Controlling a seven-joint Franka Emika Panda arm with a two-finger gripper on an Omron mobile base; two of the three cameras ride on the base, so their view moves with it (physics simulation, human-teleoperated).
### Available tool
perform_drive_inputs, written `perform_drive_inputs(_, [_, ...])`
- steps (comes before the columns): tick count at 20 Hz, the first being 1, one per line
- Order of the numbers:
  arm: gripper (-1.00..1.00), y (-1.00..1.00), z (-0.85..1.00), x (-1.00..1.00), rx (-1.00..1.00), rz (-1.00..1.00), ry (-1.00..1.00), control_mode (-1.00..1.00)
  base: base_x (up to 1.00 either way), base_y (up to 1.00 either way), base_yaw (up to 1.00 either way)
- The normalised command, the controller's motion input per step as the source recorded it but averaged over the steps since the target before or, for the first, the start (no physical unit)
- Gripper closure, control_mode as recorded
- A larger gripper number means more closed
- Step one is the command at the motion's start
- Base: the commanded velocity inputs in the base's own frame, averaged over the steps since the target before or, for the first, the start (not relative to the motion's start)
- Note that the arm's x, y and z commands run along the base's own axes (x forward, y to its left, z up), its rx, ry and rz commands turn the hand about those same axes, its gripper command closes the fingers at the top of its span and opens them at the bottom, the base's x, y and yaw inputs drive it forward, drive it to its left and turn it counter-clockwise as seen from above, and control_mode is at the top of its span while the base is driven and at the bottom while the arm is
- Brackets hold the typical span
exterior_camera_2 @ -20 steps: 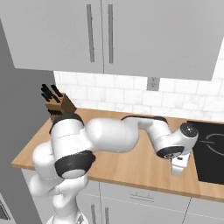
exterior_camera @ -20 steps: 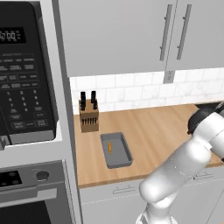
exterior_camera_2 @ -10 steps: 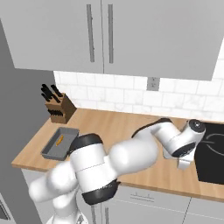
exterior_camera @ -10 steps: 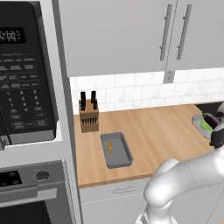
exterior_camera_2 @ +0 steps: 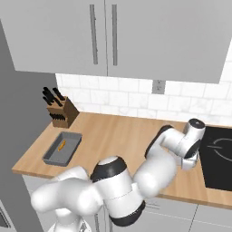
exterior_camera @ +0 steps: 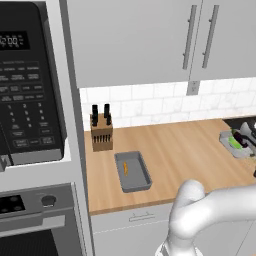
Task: Take the meat container that has the shrimp and place it on the second highest rack of the freezer. Then take the vegetable container that has the eggplant and lemon wedge and place it on the highest rack of the freezer.
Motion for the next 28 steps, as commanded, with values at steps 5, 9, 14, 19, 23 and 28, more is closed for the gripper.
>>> perform_drive_inputs(5, [-1.0, -0.09, -0.53, 0.03, 0.0, 0.0, 0.05, -1.0, 0.0, 0.0, 0.0])
perform_drive_inputs(9, [-1.0, -0.1, -0.61, 0.1, 0.0, 0.0, 0.13, -1.0, 0.0, 0.0, 0.0])
perform_drive_inputs(14, [1.0, 0.0, -0.58, 0.07, 0.0, 0.0, 0.15, -1.0, 0.0, 0.0, 0.0])
perform_drive_inputs(19, [1.0, -0.01, -0.61, -0.01, 0.0, 0.0, 0.07, -1.0, 0.0, 0.0, 0.0])
perform_drive_inputs(23, [1.0, -0.06, -0.71, -0.19, 0.01, 0.0, 0.0, -1.0, 0.0, 0.0, 0.0])
perform_drive_inputs(28, [1.0, 0.0, -0.55, -0.3, 0.0, -0.02, -0.01, -1.0, 0.0, 0.0, 0.0])
